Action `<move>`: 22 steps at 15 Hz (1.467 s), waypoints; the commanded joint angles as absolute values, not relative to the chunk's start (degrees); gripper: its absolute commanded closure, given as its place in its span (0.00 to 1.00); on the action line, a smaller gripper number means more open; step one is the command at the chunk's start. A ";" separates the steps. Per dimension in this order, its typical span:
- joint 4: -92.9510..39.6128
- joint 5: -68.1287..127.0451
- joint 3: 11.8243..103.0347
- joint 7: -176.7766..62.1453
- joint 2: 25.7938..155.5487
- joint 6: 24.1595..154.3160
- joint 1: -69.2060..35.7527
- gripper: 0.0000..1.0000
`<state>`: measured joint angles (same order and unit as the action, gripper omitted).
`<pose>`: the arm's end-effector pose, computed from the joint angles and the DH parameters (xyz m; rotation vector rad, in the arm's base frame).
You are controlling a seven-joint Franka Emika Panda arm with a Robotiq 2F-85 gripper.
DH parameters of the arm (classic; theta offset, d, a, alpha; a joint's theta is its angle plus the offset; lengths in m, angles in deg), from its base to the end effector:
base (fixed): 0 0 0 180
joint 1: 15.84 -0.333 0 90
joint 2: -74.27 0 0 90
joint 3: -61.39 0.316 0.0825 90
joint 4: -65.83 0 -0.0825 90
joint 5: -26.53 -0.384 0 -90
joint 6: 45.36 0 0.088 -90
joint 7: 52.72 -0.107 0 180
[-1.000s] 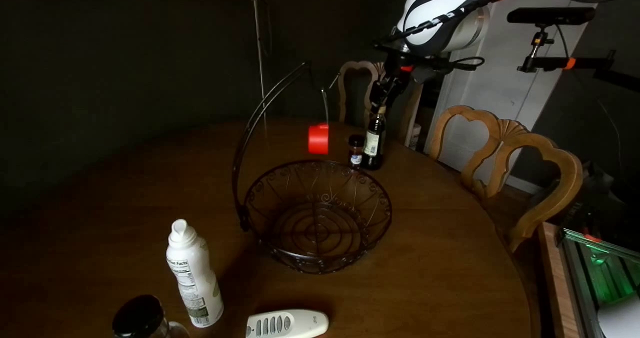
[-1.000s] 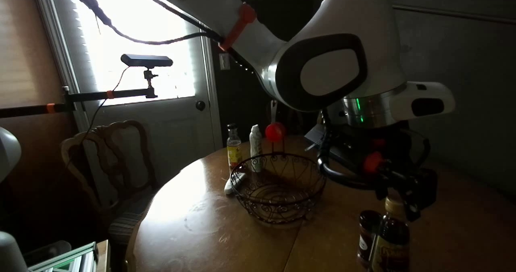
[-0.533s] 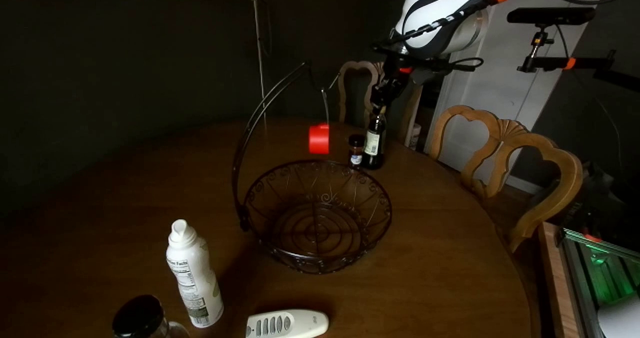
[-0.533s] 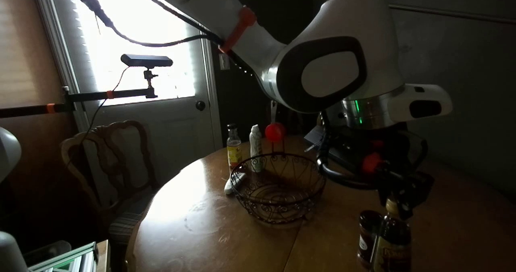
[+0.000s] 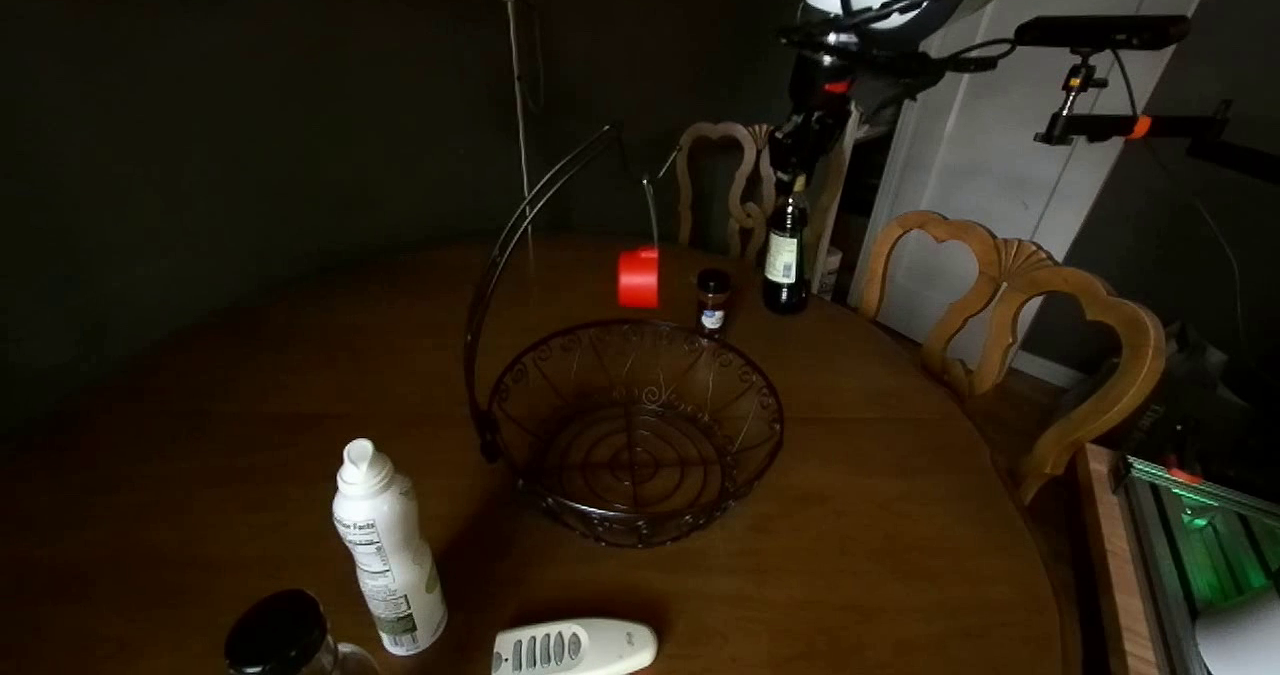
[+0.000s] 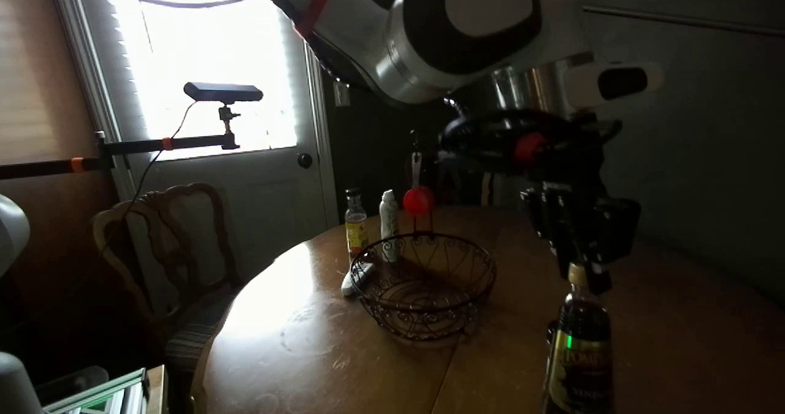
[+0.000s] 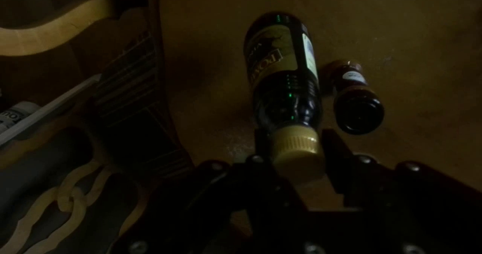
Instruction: Move the bottle with the yellow lid to the left.
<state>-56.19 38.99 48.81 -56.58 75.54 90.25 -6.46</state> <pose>0.5229 -0.2131 0.4201 2.8896 -0.4527 0.2713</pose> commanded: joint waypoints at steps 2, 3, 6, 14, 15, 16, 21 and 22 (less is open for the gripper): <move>-60.12 36.98 51.96 -50.34 61.74 75.89 -7.82 0.87; -60.54 36.09 52.56 -48.06 59.48 73.14 -8.36 0.87; -62.97 33.35 54.14 -40.79 52.50 66.94 -10.88 0.87; -72.42 27.37 56.23 -26.63 37.60 64.66 -20.50 0.87; -73.34 26.12 56.01 -24.96 36.47 65.11 -21.90 0.87; -70.38 28.53 56.40 -28.58 41.41 65.45 -19.89 0.62; -72.94 27.40 56.31 -26.54 38.07 65.45 -21.98 0.62; -72.94 27.40 56.28 -26.49 38.08 65.45 -21.98 0.62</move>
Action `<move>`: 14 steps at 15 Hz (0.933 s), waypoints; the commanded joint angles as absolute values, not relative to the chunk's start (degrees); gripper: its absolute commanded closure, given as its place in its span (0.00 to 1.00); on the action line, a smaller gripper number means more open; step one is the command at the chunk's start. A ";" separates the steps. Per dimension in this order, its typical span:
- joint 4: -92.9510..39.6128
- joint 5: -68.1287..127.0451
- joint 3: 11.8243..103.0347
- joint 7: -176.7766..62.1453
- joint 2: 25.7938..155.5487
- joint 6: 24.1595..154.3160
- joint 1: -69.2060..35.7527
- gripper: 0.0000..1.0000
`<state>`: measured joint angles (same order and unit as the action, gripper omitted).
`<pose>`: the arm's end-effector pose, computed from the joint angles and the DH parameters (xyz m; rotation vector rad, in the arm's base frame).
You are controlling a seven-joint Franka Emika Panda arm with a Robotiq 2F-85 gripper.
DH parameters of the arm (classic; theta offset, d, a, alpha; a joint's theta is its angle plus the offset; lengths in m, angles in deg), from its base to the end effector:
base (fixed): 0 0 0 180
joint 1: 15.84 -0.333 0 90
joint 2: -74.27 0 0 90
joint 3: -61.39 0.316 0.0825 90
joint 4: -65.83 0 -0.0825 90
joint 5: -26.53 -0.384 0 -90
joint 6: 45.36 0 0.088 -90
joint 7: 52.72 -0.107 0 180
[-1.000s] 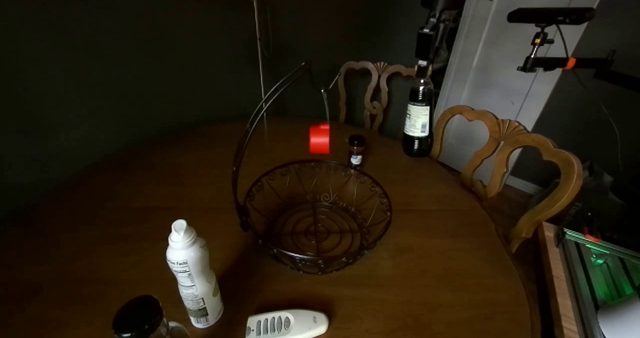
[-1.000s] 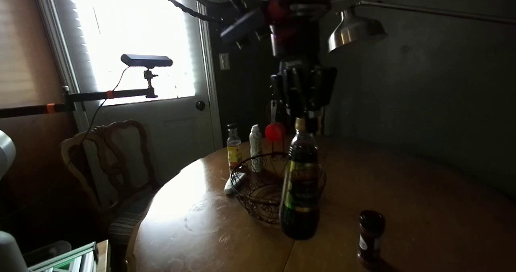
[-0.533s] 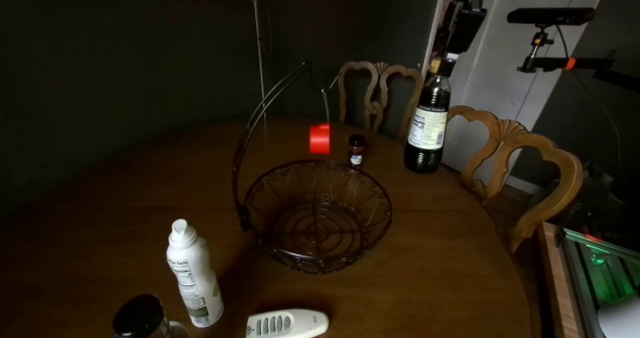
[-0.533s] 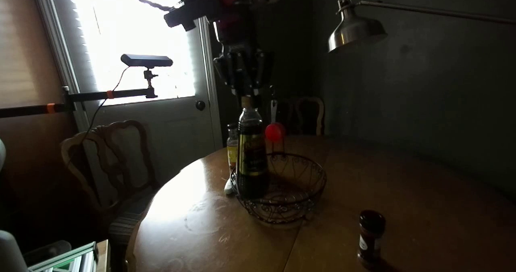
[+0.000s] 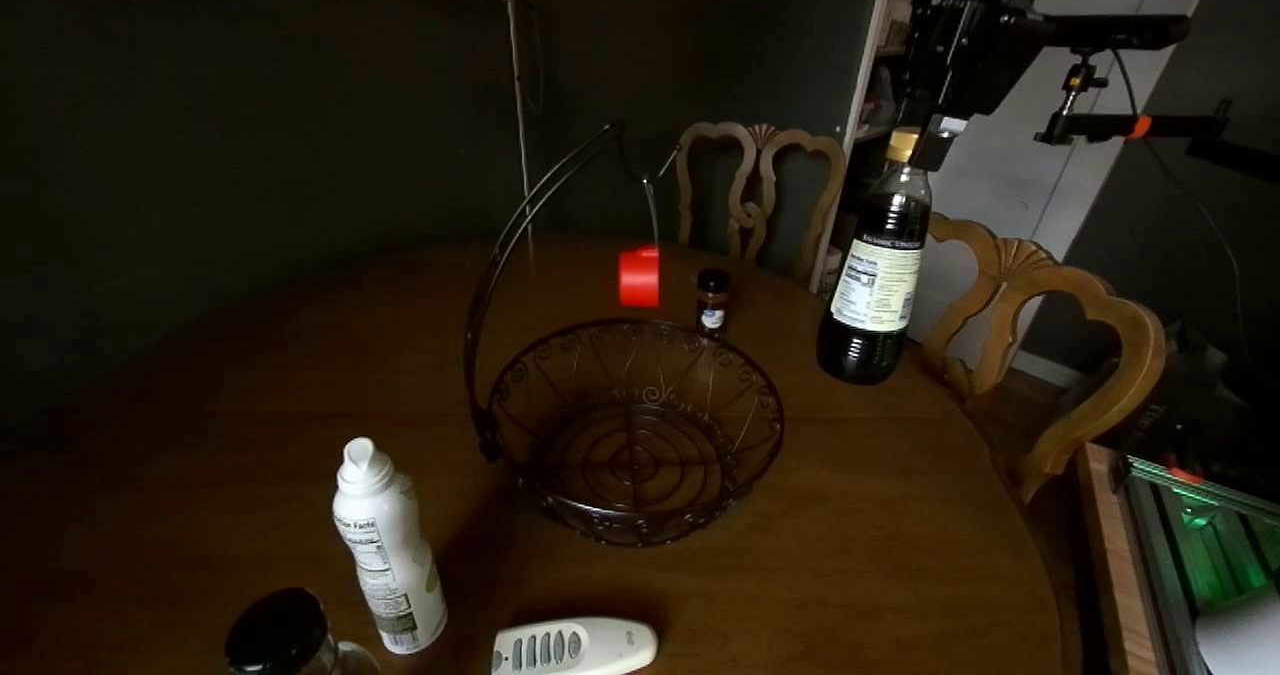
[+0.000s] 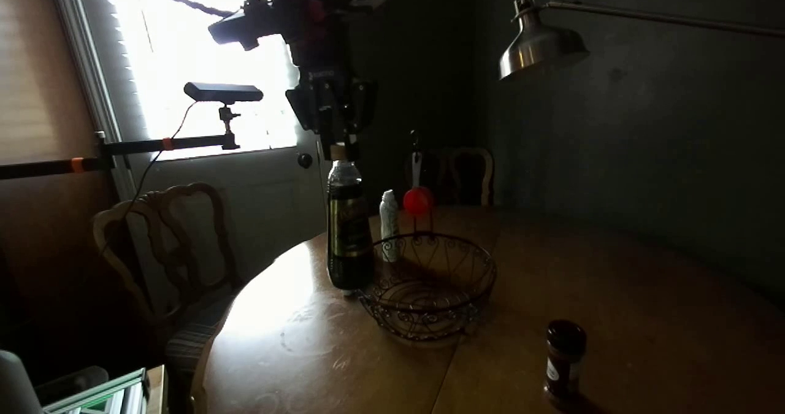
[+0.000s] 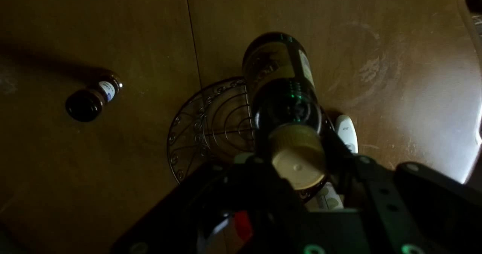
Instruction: Move the bottle with the yellow lid to the left.
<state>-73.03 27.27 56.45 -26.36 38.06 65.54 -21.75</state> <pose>0.3756 0.0012 0.5389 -3.0309 -0.7638 -0.2304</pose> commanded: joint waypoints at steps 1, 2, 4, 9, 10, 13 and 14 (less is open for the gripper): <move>-72.95 27.40 56.27 -26.46 38.08 65.45 -21.98 0.87; -73.23 25.99 56.65 -24.65 38.30 65.43 -23.94 0.87; -73.98 23.83 57.78 -21.45 38.53 65.43 -27.61 0.87; -73.97 19.11 60.99 -14.93 41.30 67.65 -35.38 0.87; -73.76 18.76 61.50 -13.06 42.01 68.13 -36.51 0.87; -73.41 18.15 63.08 -7.68 45.06 71.83 -38.96 0.87; -73.35 18.19 63.63 -6.03 46.39 73.82 -39.45 0.87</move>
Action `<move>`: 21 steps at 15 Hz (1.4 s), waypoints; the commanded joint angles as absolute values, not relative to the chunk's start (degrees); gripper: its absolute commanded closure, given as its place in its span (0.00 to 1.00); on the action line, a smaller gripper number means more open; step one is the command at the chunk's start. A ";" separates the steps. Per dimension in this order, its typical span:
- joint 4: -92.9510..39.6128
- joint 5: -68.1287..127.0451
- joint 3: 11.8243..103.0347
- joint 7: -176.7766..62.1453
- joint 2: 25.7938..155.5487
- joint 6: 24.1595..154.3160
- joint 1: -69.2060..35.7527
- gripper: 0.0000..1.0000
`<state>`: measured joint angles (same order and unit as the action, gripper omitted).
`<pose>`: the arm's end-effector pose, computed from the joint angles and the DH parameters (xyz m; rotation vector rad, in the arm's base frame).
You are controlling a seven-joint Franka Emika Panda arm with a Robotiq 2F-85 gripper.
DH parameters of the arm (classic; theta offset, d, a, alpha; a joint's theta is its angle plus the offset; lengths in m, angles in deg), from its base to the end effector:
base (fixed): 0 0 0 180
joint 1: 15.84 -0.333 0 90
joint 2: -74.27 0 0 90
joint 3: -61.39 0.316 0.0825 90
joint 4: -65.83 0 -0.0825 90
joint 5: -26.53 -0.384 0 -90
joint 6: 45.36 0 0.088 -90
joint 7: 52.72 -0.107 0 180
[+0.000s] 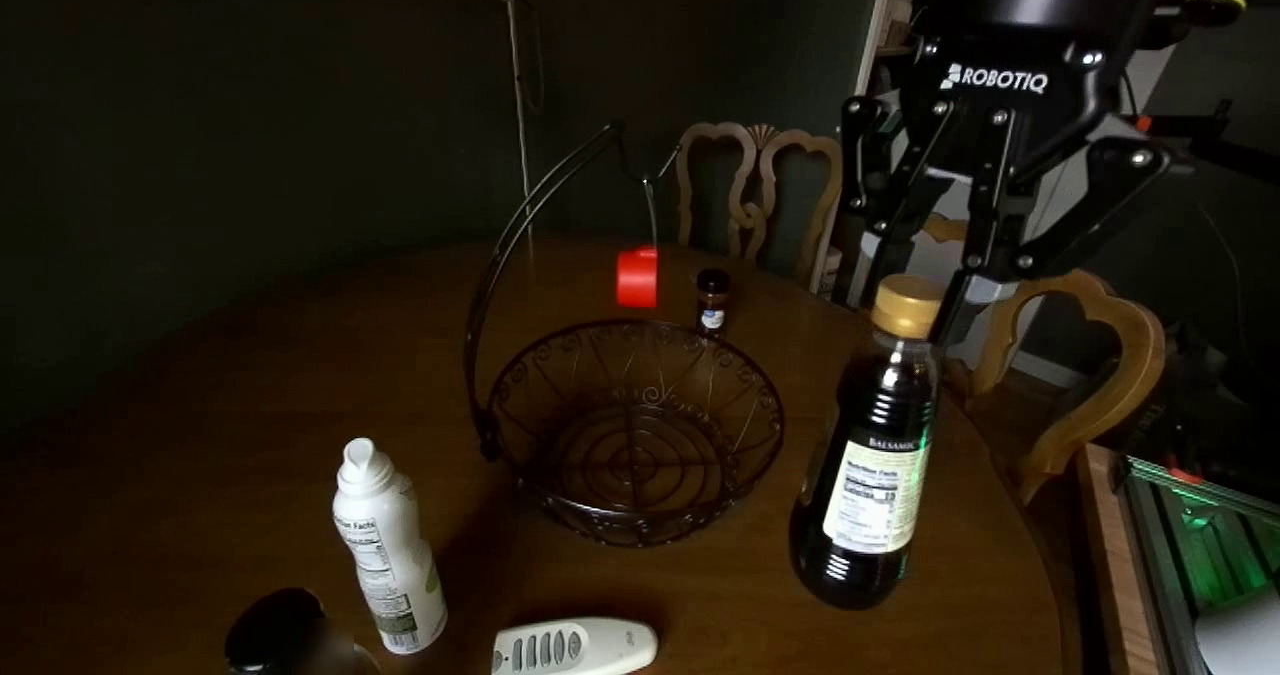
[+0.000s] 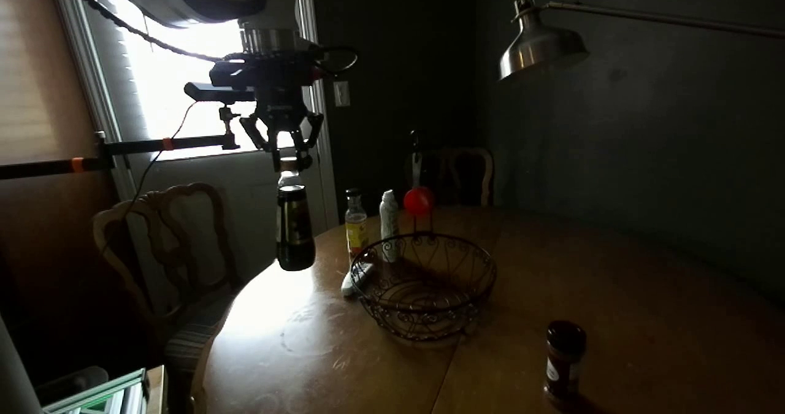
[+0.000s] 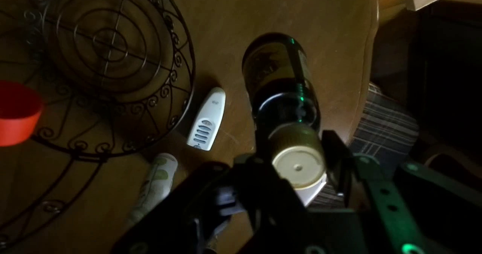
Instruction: Move the bottle with the yellow lid to the left.
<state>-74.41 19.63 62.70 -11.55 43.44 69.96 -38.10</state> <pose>0.3610 0.1660 0.4997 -2.6182 -1.5719 -0.1795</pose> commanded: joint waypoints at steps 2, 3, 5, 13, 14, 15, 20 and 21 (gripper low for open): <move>-73.13 16.92 64.23 -2.28 48.89 77.18 -40.72 0.87; -73.08 16.35 64.67 0.01 50.03 77.91 -41.41 0.87; -73.21 16.22 66.02 4.51 52.41 79.18 -42.34 0.87; -74.06 17.37 69.75 6.36 55.47 79.74 -40.46 0.62; -74.05 17.39 69.71 6.35 55.42 79.74 -40.28 0.62; -74.02 17.39 69.69 6.35 55.41 79.74 -40.23 0.62; -70.35 19.22 70.62 10.14 61.64 81.99 -40.16 0.87; -69.56 19.91 70.92 11.41 62.87 82.07 -39.99 0.87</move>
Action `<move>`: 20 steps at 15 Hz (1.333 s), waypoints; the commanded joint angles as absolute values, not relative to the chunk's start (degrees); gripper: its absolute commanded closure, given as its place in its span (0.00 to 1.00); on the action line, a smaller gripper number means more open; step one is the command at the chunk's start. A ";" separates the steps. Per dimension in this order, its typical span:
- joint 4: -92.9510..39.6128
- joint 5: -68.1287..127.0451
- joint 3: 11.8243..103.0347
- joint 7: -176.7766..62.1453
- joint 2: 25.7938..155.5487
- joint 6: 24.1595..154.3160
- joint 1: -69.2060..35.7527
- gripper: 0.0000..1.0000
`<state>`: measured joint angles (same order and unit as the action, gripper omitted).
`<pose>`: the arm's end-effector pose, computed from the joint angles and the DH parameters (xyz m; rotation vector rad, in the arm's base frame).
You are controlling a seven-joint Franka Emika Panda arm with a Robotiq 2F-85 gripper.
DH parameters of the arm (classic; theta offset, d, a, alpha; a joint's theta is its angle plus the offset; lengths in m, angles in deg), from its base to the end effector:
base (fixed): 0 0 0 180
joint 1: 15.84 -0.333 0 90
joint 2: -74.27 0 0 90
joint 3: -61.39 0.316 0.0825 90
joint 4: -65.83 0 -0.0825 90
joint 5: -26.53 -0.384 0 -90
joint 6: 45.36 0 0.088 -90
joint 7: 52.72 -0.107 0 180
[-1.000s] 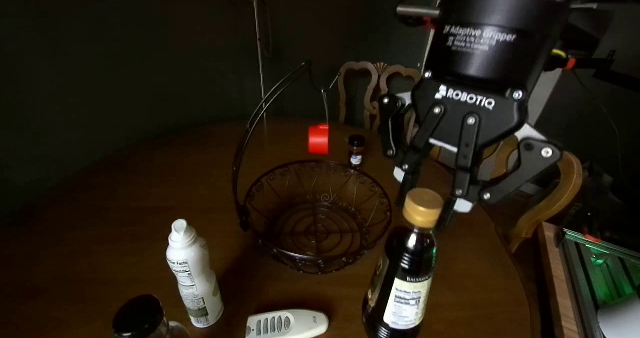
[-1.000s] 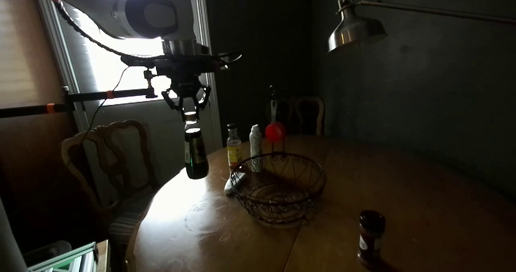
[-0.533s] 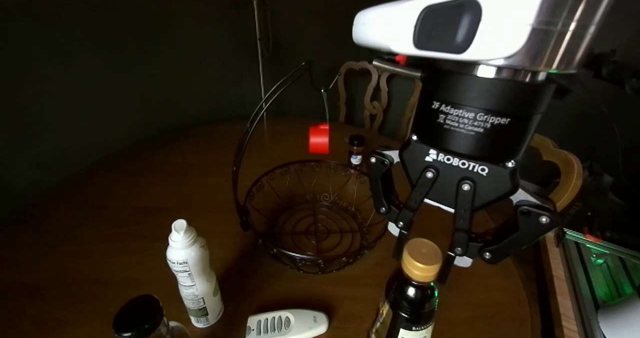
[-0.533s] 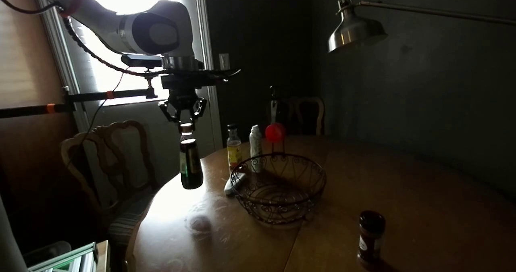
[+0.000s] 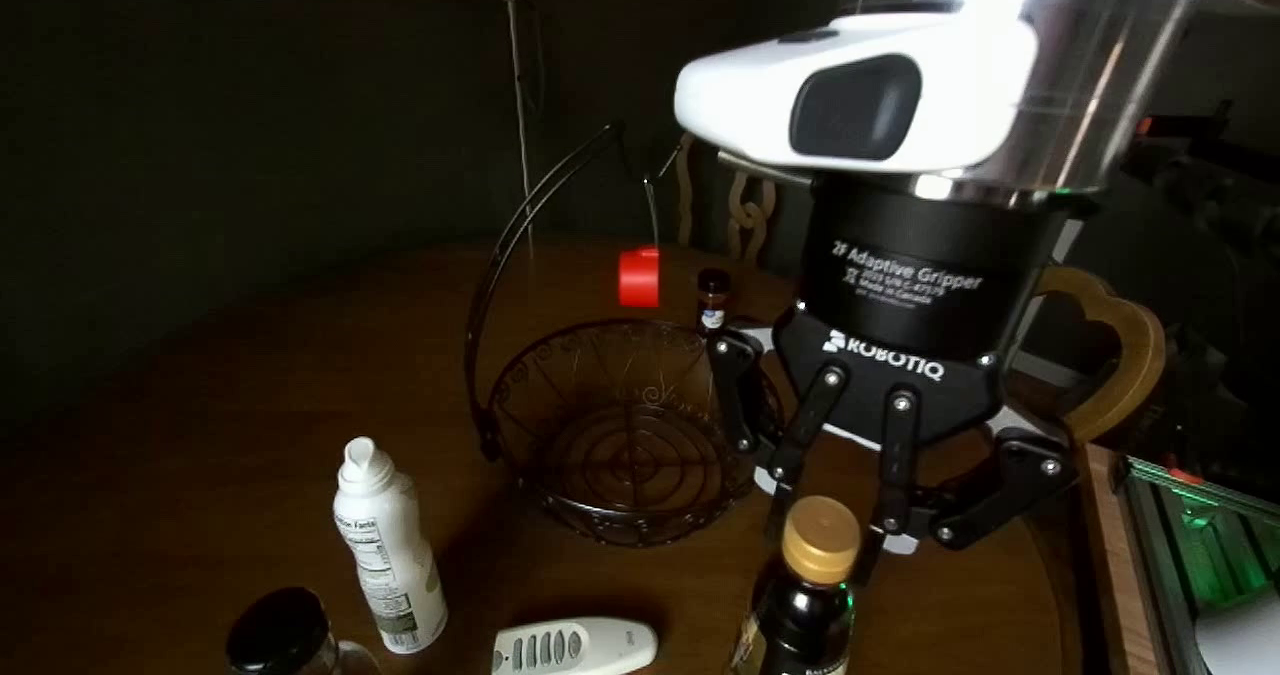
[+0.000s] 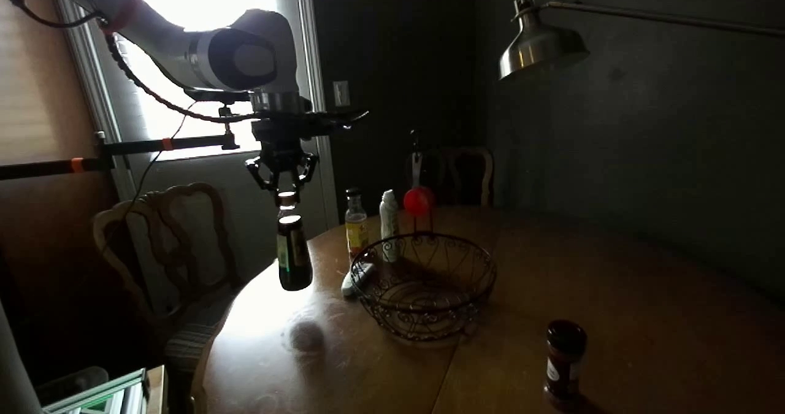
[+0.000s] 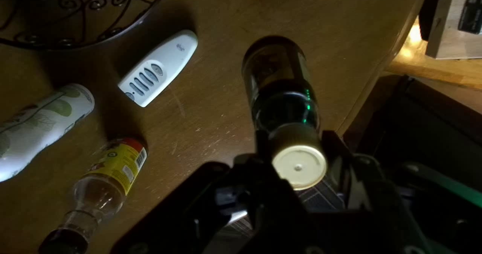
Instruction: Move the bottle with the yellow lid to the left.
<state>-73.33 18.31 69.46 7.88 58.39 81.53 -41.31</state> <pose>0.3756 0.2555 0.4154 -2.1917 -2.1600 -0.1213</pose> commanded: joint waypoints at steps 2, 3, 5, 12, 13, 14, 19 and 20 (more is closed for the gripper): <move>-67.68 20.93 71.73 14.86 65.62 83.57 -39.66 0.87; -66.66 20.65 72.19 16.78 67.25 85.42 -39.63 0.87; -64.78 20.45 73.30 20.39 70.17 88.89 -39.39 0.87; -60.92 18.60 77.00 30.78 78.12 99.80 -37.13 0.87; -60.74 18.14 77.55 31.99 78.89 100.73 -36.68 0.87; -60.64 17.00 78.15 33.73 79.70 102.00 -36.18 0.87; -59.61 13.99 80.93 39.72 82.34 104.49 -33.96 0.87; -59.32 13.79 81.30 40.38 82.57 104.29 -33.63 0.64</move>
